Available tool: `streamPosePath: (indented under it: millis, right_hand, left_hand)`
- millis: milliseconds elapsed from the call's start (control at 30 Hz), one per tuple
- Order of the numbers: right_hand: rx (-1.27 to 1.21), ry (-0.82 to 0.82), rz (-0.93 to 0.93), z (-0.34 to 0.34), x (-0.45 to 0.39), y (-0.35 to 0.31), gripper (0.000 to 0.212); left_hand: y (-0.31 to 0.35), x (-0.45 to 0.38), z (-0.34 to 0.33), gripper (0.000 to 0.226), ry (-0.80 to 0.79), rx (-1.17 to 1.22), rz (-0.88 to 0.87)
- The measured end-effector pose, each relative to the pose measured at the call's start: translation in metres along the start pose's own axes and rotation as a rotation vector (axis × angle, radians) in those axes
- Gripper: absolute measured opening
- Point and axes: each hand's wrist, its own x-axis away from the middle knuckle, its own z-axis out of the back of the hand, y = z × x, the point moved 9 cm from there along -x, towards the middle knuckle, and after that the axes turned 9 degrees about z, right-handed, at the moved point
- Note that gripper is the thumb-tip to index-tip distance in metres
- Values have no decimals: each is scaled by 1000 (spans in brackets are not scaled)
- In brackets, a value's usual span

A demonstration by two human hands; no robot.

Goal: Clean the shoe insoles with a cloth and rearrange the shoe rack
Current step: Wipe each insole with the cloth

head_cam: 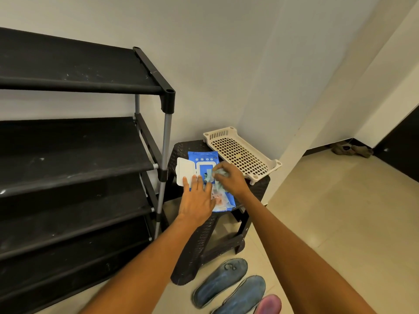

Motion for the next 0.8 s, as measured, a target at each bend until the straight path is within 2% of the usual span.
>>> streamPosePath:
  millis: [133,333,400,467,500,600,633,700,733,800]
  right_hand:
    - [321,-240,69,-22,4,9,21]
    - [663,-323,51,-33,5,7,38]
    - [789,-379,73,-35,4,2,40]
    - [843,-429,93,-37,5,-2,42]
    - [843,-437,99,-37,5,-2,42]
    - [774,-375,75,-32,7,0,42]
    - [753,-347,68,-30,9,1,43]
    - [754,-336,77,-31,12,0,44]
    - [774,-345,93,-32,13,-2,46]
    - [842,-361,125,-35,13,-4,51]
  left_hand:
    - [-2,3,-4,54,50,-6,-27]
    - [-4,6,-5,51,69,-37,-54]
    - [-6,6,2,52,197,-17,-53]
    - [-20,9,20,59,415,145,60]
    - [-34,10,26,65,458,317,170]
    - [-66,3,5,75,215,931,603]
    - [-69,2,-2,69,157,1043,698]
    - [-69,-2,-5,41,108,1207,774]
    - [-69,-4,-4,29,116,1258,791]
    - [-73,-6,-2,20,167,1336,814]
